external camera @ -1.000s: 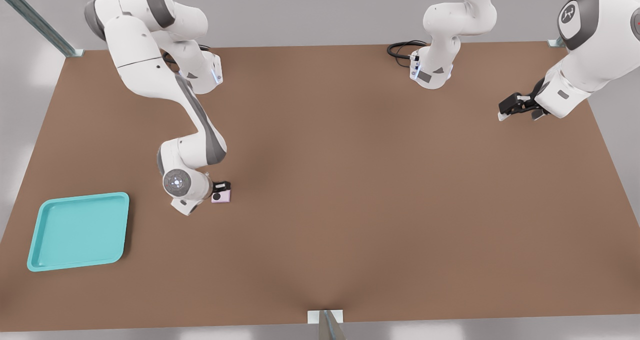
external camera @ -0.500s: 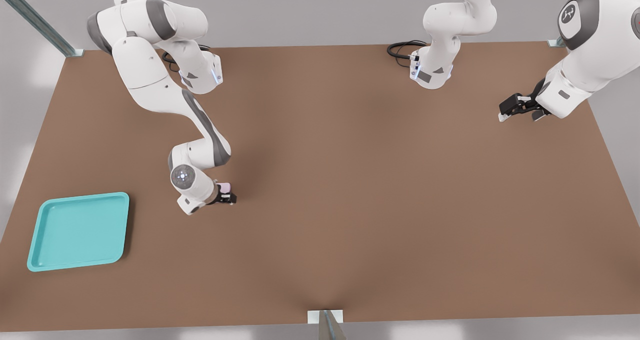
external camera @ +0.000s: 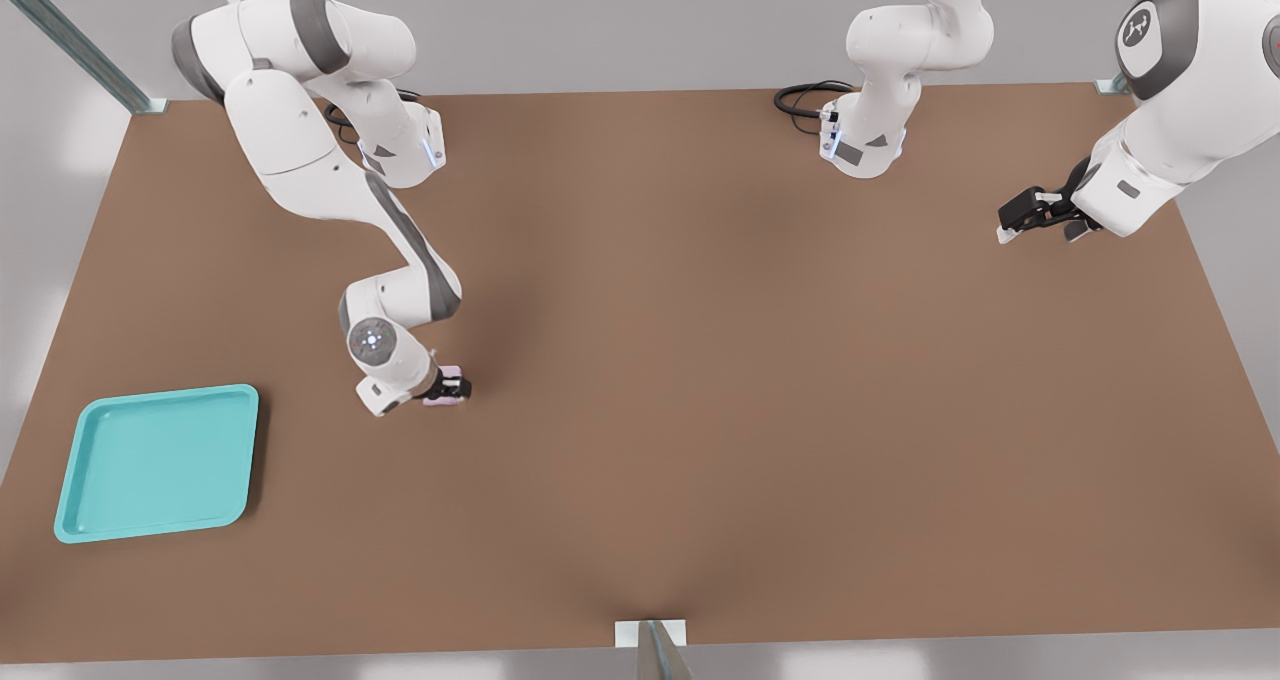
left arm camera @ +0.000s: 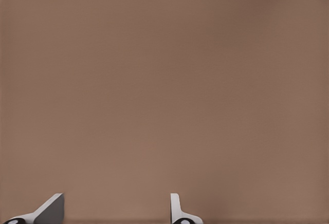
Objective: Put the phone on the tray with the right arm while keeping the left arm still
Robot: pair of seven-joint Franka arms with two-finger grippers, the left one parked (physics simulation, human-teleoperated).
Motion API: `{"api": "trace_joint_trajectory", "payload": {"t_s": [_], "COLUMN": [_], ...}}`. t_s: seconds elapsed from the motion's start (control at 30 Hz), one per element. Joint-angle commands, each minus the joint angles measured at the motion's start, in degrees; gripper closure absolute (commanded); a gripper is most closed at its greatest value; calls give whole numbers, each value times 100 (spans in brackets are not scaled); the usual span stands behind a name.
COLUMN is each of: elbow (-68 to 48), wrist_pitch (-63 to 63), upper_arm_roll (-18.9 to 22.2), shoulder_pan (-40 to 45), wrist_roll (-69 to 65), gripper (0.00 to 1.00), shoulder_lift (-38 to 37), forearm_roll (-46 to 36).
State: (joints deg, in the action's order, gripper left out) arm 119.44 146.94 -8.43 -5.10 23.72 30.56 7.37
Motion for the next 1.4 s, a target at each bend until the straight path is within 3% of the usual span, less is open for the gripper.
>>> {"api": "trace_joint_trajectory", "payload": {"t_s": [0.0, 0.03, 0.13, 0.33, 0.63, 0.83, 0.97, 1.07, 1.2, 1.27, 1.37], "elbow": [62, 62, 62, 62, -26, -35, -597, -1634, -2583, -2663, -2654], "wrist_pitch": [36, 36, 28, 10, -825, -1106, -1062, -1115, -1124, -1124, -1168], "upper_arm_roll": [-1, -1, -1, -10, -10, -27, -27, -27, -18, -1, -27], "shoulder_pan": [-17, -26, -34, -26, 282, 1670, 2707, 3367, 3727, 3762, 3762], "wrist_roll": [318, 309, 309, 300, -157, -2002, -3575, -5017, -6046, -6063, -6660], "gripper": [0, 0, 20, 28, 25, 26, 26, 26, 26, 0, 0], "shoulder_lift": [-6, -6, -15, -41, -753, -1087, -718, 38, 811, 987, 952], "forearm_roll": [54, 63, 177, 186, 186, 186, 159, 142, 133, -192, -201]}}
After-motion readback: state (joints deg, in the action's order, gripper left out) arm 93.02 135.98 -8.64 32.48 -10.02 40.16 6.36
